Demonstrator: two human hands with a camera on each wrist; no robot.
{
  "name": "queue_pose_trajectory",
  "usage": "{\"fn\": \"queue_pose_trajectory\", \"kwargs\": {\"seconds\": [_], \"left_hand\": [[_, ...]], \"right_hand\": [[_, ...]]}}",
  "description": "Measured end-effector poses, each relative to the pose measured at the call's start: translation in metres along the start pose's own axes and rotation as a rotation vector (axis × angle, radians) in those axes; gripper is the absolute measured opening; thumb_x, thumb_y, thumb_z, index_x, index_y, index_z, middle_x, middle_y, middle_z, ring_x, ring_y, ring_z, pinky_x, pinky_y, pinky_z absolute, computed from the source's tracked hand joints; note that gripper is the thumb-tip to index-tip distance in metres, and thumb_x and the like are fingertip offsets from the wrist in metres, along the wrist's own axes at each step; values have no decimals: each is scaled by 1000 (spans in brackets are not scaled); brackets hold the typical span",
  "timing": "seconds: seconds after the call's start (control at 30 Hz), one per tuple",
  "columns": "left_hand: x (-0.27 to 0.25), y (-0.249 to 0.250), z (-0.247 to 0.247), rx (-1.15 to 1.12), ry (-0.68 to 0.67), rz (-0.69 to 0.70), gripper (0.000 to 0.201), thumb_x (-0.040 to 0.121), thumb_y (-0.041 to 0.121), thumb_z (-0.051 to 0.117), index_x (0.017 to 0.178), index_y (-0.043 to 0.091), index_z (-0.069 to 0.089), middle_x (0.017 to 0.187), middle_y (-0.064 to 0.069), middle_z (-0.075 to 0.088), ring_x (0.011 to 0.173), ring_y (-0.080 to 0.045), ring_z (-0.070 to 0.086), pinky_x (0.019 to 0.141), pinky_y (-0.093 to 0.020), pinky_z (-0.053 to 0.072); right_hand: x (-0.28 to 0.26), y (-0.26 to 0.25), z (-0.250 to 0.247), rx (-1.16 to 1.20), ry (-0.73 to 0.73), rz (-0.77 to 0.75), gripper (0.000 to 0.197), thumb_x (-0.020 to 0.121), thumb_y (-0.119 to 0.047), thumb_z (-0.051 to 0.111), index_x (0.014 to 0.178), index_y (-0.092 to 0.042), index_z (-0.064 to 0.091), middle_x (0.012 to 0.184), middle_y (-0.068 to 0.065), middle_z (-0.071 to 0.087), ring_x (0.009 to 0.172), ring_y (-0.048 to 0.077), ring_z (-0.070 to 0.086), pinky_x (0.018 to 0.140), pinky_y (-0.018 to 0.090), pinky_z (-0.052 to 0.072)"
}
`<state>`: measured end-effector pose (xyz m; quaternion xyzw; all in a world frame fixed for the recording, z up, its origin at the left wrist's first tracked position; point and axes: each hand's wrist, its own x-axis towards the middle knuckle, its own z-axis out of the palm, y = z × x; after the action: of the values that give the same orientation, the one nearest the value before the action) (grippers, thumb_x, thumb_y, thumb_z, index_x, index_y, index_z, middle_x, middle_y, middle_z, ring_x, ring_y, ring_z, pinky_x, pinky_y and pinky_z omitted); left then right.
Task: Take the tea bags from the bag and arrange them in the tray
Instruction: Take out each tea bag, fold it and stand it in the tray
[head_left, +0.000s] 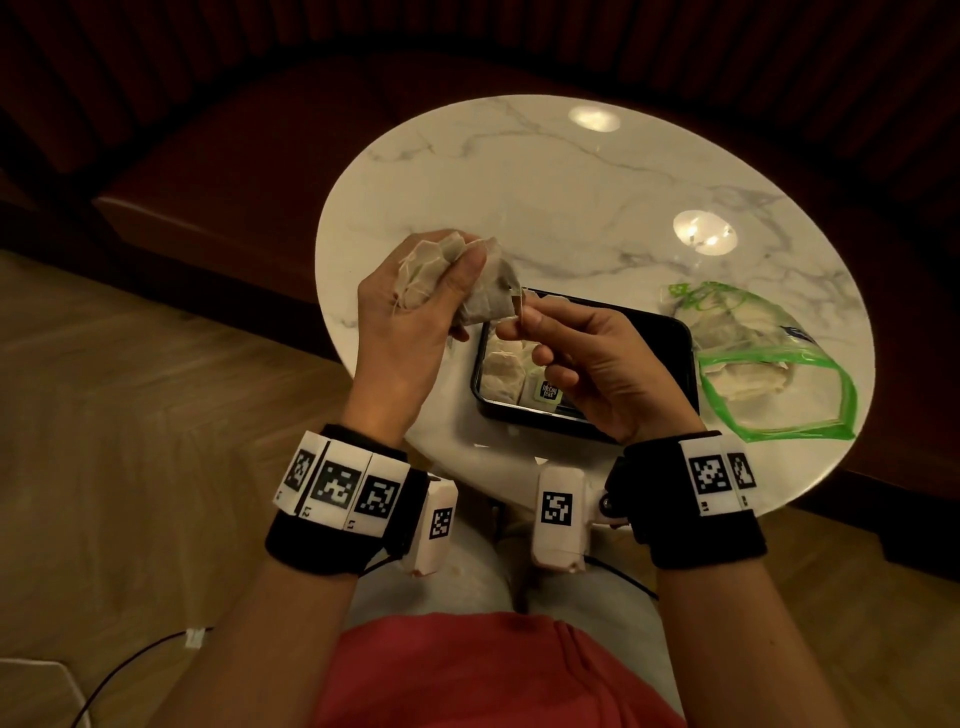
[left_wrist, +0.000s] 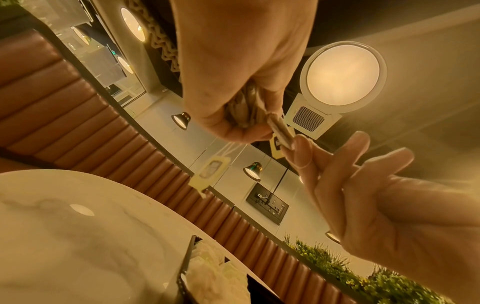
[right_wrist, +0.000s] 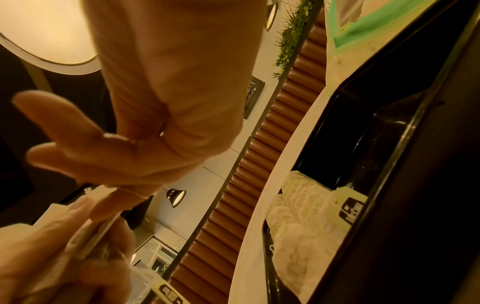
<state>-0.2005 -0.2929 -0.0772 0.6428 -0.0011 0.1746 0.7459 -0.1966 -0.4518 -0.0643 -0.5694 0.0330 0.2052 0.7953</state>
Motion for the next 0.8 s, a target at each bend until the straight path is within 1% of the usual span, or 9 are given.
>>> {"fn": "queue_pose_trajectory", "kwargs": {"seconds": [0.1,0.23,0.37,0.47,0.53,0.6,0.67,0.73,0.8], "left_hand": [[0,-1,2,-24,-9,0,12,92,13,66,103,10,66,91,7,70,89,-14,69,64,-23,53],[-2,-2,4,-39,-35,-20,8,92,16,67,99,20,67,94,6,71,95,-20,69,75,-36,57],[-3,-4,5,-69,-29,-92,7,92,21,67,99,22,68,98,-2,73,97,-24,70,80,-41,58],[-2,-8,3,-22,-68,-120,17,88,24,71,103,15,68,97,-6,73,93,-23,71,73,-36,56],[-3,-9,4,-18,-100,-136,25,85,18,74,107,6,67,97,-12,72,87,-19,70,64,-27,53],[-3,-10,4,1,-127,-139,29,84,15,75,108,2,66,98,-17,70,85,-22,69,62,-25,51],[-4,-10,5,3,-130,-147,25,85,15,75,106,5,66,98,-17,70,86,-25,69,61,-26,52],[-5,-10,6,-21,-102,-158,20,85,13,74,103,10,66,96,-13,71,84,-19,69,60,-25,54],[-6,-10,9,-51,-73,-161,21,86,11,73,105,9,65,98,-13,71,85,-18,69,62,-25,56]], "right_hand": [[2,2,1,-44,16,-11,15,86,-5,61,98,1,66,77,8,72,50,3,53,41,11,38],[4,4,-1,-86,40,-20,9,87,-4,63,93,-2,68,77,7,71,54,5,56,44,13,40],[3,4,-2,-126,71,-35,10,84,-10,67,93,-8,70,80,3,71,68,7,63,55,14,46],[5,4,-3,-92,120,-48,7,83,-7,68,89,-10,71,78,1,71,71,7,64,58,15,48],[7,5,-4,-56,140,-58,9,84,-5,67,92,-7,70,75,0,71,69,6,65,58,15,49],[7,5,-4,-31,137,-71,11,85,-4,66,95,-5,69,77,0,72,71,6,66,61,16,50],[6,5,-4,-4,117,-78,12,88,-5,63,97,-6,70,81,0,73,76,6,68,64,17,52],[7,4,-3,43,96,-68,14,92,-6,58,100,-7,70,85,0,73,81,7,68,68,19,54],[8,4,0,78,84,-40,19,95,-8,55,109,-8,68,92,1,72,87,10,67,74,22,56]]}}
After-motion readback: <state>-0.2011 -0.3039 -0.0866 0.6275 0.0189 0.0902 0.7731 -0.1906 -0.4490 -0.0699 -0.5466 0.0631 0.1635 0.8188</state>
